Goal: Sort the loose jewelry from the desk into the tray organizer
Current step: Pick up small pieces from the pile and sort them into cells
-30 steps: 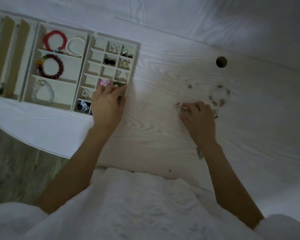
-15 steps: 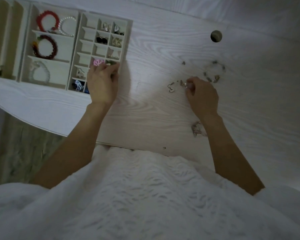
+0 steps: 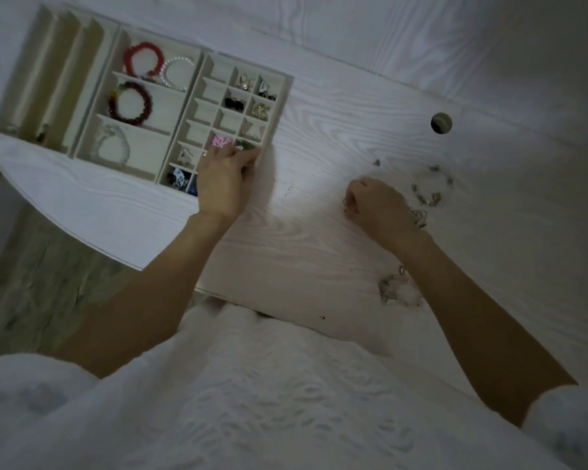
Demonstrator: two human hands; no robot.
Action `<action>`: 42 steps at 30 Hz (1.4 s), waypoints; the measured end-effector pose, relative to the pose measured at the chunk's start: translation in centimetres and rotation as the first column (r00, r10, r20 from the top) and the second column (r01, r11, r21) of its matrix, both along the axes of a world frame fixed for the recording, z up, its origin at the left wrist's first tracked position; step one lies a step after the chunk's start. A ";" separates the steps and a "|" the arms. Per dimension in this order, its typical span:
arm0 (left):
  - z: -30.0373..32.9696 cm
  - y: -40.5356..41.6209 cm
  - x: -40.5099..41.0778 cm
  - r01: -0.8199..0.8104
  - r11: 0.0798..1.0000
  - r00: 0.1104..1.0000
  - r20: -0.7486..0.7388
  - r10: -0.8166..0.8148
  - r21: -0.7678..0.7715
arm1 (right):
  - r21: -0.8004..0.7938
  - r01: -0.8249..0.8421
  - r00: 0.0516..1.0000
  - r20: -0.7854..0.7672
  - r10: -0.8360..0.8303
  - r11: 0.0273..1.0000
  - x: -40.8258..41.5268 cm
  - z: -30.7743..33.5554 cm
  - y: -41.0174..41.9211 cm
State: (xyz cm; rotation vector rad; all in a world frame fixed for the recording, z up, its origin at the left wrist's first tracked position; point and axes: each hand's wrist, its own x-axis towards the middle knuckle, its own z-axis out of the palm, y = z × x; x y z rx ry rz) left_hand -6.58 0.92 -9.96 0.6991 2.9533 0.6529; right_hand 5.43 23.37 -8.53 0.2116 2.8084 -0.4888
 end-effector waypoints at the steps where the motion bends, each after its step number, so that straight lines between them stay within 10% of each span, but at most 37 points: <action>1: 0.0 0.0 0.0 0.006 1.000 1.000 -0.005 -0.006 0.004 | -0.037 0.006 1.000 0.014 -0.006 0.999 0.1 0.2 0.2; 16: 0.3 -0.4 -1.1 -0.003 0.992 0.995 0.095 -0.009 0.124 | -0.632 0.203 0.892 -0.197 -0.408 0.748 -15.3 2.9 -1.7; 24: 0.4 -0.6 -1.2 0.009 0.990 0.995 0.100 -0.023 0.143 | -0.102 0.030 0.937 -0.342 -0.064 0.994 -20.7 0.1 -3.0; 33: 0.3 -0.7 -1.3 0.023 0.989 0.991 0.126 -0.041 0.143 | 0.019 -0.153 0.901 -0.409 0.148 0.988 -20.1 0.1 -2.4; 42: 0.0 -0.7 -1.1 0.006 0.986 0.996 0.091 -0.021 0.169 | 0.315 -0.388 0.902 -0.064 0.427 0.866 -23.0 3.4 -2.9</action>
